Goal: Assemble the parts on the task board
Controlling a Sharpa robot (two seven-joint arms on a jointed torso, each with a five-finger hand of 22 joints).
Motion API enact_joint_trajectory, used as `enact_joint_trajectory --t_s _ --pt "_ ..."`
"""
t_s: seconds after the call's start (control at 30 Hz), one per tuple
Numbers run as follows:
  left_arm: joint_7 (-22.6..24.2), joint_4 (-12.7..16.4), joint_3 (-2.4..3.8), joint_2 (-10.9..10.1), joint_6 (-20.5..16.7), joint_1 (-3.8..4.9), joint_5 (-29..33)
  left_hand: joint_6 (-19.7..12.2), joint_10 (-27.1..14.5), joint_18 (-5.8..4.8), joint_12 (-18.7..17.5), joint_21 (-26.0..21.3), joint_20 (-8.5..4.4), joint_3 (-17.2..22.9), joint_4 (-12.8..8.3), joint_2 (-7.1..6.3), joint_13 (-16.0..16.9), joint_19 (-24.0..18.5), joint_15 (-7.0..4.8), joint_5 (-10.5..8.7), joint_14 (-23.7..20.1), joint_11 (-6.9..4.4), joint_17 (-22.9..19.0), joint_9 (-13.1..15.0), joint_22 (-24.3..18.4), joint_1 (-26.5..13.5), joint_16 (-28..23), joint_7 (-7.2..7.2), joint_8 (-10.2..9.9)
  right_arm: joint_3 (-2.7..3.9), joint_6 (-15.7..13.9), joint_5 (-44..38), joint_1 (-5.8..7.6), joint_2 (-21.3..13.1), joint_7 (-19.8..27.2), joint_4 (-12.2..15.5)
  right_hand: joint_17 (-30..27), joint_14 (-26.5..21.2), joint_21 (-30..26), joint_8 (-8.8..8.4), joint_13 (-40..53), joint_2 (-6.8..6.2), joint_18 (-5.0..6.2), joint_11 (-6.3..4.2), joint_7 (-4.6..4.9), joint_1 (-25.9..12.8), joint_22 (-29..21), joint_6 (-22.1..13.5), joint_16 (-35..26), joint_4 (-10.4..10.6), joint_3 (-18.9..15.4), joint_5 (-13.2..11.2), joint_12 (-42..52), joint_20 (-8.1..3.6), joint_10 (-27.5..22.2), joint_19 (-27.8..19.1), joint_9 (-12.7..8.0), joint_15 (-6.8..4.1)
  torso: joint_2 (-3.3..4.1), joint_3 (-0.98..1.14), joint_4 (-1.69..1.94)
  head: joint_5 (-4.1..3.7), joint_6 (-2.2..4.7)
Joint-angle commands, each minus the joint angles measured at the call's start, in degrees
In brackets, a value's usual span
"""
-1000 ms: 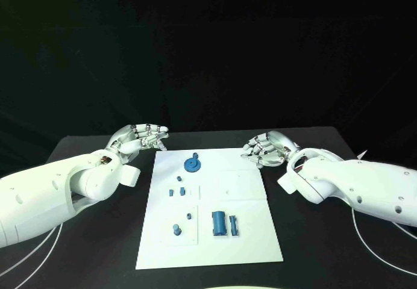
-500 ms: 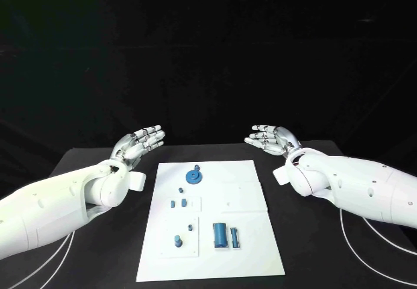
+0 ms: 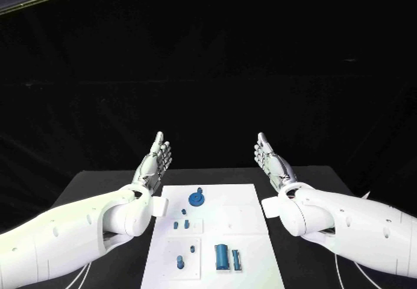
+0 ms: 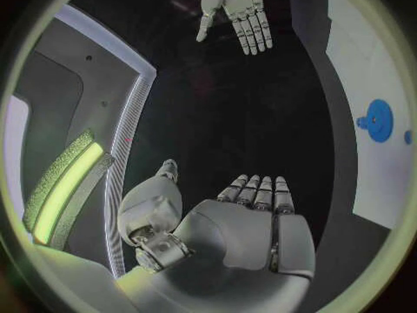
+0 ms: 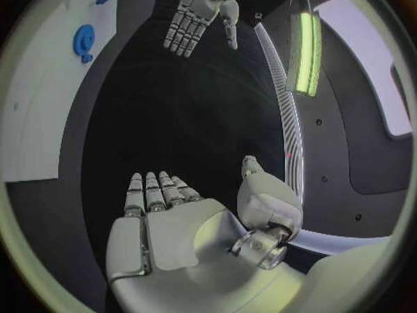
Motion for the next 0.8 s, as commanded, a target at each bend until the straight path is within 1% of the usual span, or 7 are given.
enact_joint_trajectory --t_s 0.03,0.13,0.27,0.8 --pt "1.8 2.61 0.28 0.1 -11.69 -0.67 1.31 -1.73 -2.14 -1.18 -0.65 -0.64 -0.48 -1.25 -0.25 0.43 -0.19 -1.72 -0.33 -0.66 -1.72 -0.3 -0.36 -0.42 -0.71 -11.8 -1.09 -0.4 -0.82 0.85 -6.07 8.43 -1.06 -0.46 6.26 2.37 -1.02 -2.88 -0.5 -0.42 -0.52 0.4 -0.79 -0.35 -0.36 -10.21 -1.38 -2.01 -0.78 -0.55 -0.95 -0.43 -0.6 -0.33 -2.88 -2.2 -0.99 -0.22 -0.48 0.0 -0.05 0.04 0.17" --pt "2.03 4.27 0.48 0.14 -14.49 -1.12 1.56 -1.73 -2.14 -1.18 -0.65 -0.64 -0.48 -1.25 -0.25 0.43 -0.19 -1.72 -0.33 -0.66 -1.72 -0.3 -0.36 -0.42 -0.71 -11.8 -1.09 -0.4 -0.82 1.39 -6.93 9.68 -1.63 -0.66 6.99 3.5 -1.02 -2.88 -0.5 -0.42 -0.52 0.4 -0.79 -0.35 -0.36 -10.21 -1.38 -2.01 -0.78 -0.55 -0.95 -0.43 -0.6 -0.33 -2.88 -2.2 -0.99 -0.22 -0.48 0.0 -0.05 0.04 0.17" --pt "2.22 5.61 0.63 0.17 -16.74 -1.47 1.76 -1.73 -2.14 -1.18 -0.65 -0.64 -0.48 -1.25 -0.25 0.43 -0.19 -1.72 -0.33 -0.66 -1.72 -0.3 -0.36 -0.42 -0.71 -11.8 -1.09 -0.4 -0.82 1.51 -7.1 9.94 -1.75 -0.7 7.14 3.73 -1.02 -2.88 -0.5 -0.42 -0.52 0.4 -0.79 -0.35 -0.36 -10.21 -1.38 -2.01 -0.78 -0.55 -0.95 -0.43 -0.6 -0.33 -2.88 -2.2 -0.99 -0.22 -0.48 0.0 -0.05 0.04 0.17" --pt "2.24 5.76 0.65 0.17 -17.0 -1.51 1.78 -1.73 -2.14 -1.18 -0.65 -0.64 -0.48 -1.25 -0.25 0.43 -0.19 -1.72 -0.33 -0.66 -1.72 -0.3 -0.36 -0.42 -0.71 -11.8 -1.09 -0.4 -0.82 1.51 -7.1 9.94 -1.75 -0.7 7.14 3.73 -1.02 -2.88 -0.5 -0.42 -0.52 0.4 -0.79 -0.35 -0.36 -10.21 -1.38 -2.01 -0.78 -0.55 -0.95 -0.43 -0.6 -0.33 -2.88 -2.2 -0.99 -0.22 -0.48 0.0 -0.05 0.04 0.17"
